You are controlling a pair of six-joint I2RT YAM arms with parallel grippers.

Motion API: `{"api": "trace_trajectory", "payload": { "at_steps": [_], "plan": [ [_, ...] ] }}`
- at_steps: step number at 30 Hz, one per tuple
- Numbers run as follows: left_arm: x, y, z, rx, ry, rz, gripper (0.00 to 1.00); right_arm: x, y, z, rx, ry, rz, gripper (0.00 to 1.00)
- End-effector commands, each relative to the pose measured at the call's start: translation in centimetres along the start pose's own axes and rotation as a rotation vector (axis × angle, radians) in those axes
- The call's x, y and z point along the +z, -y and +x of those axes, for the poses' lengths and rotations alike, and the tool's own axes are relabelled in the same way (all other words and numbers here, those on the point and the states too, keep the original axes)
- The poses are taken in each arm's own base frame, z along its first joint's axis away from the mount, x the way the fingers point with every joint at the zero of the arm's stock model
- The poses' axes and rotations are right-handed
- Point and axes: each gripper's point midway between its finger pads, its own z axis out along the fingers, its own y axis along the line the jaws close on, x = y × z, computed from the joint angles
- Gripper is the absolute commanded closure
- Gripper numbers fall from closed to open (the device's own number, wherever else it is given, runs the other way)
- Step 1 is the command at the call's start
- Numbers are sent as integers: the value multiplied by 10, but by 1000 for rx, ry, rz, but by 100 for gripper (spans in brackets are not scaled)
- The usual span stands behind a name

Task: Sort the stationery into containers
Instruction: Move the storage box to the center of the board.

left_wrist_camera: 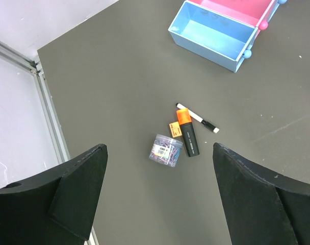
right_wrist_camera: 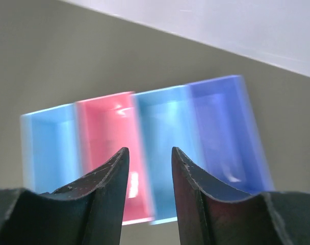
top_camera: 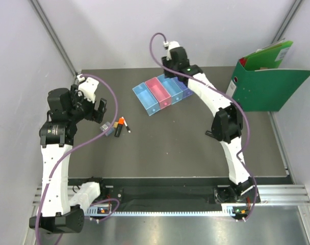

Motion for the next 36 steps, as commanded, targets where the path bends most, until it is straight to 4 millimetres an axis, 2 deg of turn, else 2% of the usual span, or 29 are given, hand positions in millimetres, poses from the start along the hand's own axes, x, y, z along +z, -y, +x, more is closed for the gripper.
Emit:
{"api": "trace_trajectory", "payload": {
  "at_steps": [1, 5, 8, 16, 26, 30, 36],
  "plan": [
    [-1, 2, -8, 2, 35, 8, 11, 12, 59, -5, -59, 20, 91, 61],
    [0, 2, -6, -1, 26, 9, 11, 31, 95, 12, -107, -13, 125, 62],
    [3, 2, -4, -4, 17, 13, 11, 40, 108, 24, -109, -36, 130, 62],
    [8, 1, -2, -11, 1, 24, 12, 44, 99, 55, -105, -120, 75, 61],
    [13, 1, 0, -13, -7, 31, 11, 44, 98, 95, -120, -220, 49, 60],
    [16, 1, 0, -11, -7, 35, 11, 44, 95, 100, -126, -234, 44, 61],
    [18, 1, -2, -17, -2, 39, 11, 39, 88, 95, -114, -227, 29, 61]
  ]
}}
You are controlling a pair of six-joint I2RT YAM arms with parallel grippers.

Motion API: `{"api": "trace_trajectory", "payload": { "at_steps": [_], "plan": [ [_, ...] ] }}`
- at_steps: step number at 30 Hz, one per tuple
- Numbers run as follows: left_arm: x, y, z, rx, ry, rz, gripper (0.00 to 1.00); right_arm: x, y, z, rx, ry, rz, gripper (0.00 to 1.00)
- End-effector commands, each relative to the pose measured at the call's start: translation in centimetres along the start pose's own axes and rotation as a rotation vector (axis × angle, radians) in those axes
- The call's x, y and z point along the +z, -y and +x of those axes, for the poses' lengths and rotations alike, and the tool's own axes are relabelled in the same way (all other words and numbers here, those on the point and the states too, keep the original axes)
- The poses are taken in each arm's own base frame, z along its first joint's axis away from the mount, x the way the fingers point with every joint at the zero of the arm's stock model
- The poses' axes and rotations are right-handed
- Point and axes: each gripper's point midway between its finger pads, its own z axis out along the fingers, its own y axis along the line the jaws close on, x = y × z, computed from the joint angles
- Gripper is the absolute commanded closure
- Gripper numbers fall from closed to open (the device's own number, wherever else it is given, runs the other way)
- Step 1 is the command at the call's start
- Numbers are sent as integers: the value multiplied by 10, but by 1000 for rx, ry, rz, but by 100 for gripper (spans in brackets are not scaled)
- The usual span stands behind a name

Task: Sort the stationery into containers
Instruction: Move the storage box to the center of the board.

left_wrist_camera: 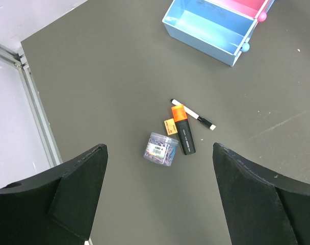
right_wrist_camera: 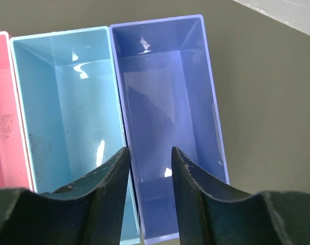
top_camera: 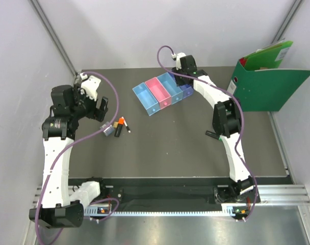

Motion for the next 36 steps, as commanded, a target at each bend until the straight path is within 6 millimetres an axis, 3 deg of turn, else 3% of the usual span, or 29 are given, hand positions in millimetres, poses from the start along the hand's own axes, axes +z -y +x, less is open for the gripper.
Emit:
{"api": "trace_trajectory", "payload": {
  "at_steps": [1, 7, 11, 15, 21, 25, 28, 36],
  "plan": [
    [2, 0, -11, 6, 43, 7, 12, -16, -15, 2, -7, -28, -42, 61],
    [2, 1, -11, 3, 47, 9, 11, -24, -23, -11, 19, 0, -72, 60],
    [2, 1, -11, 3, 47, 9, 11, -18, -27, -2, 15, -22, -73, 62],
    [2, 1, -11, 4, 46, 6, 11, -12, -32, 12, 10, -59, -70, 81],
    [2, 2, -6, 8, 37, 11, 11, -17, -36, 34, 80, -120, -32, 90],
    [3, 3, -4, 10, 35, 14, 11, -33, -33, 48, 142, -156, 43, 100],
    [3, 3, -3, 16, 35, 14, 11, -50, -35, 59, 215, -182, 108, 100],
    [1, 6, 1, 27, 34, 19, 11, -99, -67, 69, 263, -206, 155, 100]
  ]
}}
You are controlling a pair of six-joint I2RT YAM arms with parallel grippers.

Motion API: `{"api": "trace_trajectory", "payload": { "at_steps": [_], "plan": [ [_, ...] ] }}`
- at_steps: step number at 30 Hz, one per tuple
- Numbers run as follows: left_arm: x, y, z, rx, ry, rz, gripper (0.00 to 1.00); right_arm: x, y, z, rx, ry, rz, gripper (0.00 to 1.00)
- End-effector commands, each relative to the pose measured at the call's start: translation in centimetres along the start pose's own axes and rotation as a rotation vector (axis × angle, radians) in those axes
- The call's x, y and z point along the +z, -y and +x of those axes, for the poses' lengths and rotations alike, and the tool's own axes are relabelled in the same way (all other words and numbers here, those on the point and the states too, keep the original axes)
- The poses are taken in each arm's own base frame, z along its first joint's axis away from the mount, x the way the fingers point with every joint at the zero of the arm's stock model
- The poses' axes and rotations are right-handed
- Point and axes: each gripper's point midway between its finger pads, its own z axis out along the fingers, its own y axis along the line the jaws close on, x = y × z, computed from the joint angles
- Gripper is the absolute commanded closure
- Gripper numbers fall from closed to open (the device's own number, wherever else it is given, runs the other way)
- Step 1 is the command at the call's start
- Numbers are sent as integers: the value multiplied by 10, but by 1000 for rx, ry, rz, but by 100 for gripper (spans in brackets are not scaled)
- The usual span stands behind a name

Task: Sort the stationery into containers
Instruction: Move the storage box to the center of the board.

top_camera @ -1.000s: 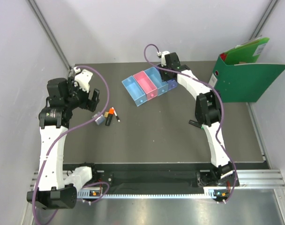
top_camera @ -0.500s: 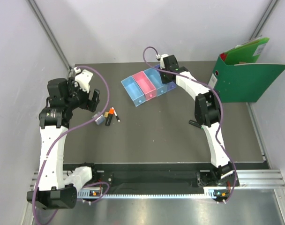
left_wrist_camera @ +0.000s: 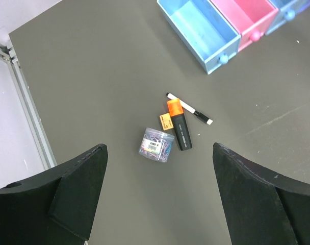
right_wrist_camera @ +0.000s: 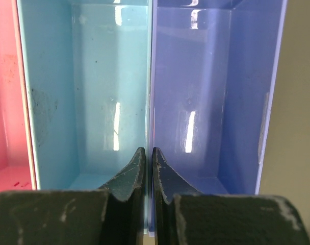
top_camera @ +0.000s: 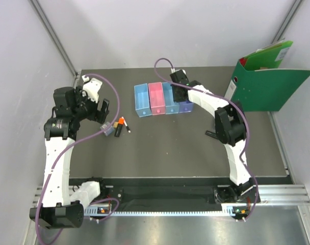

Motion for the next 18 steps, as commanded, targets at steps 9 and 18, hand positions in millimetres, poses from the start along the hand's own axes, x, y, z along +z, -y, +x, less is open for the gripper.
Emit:
{"api": "trace_trajectory", "payload": {
  "at_steps": [9, 18],
  "plan": [
    [-7, 9, -6, 50, 56, 28, 11, -73, -12, 35, 92, -38, 62, 100],
    [-10, 11, -9, 55, 68, 36, 11, -71, 0, 43, 113, -43, 129, 100]
  ]
}}
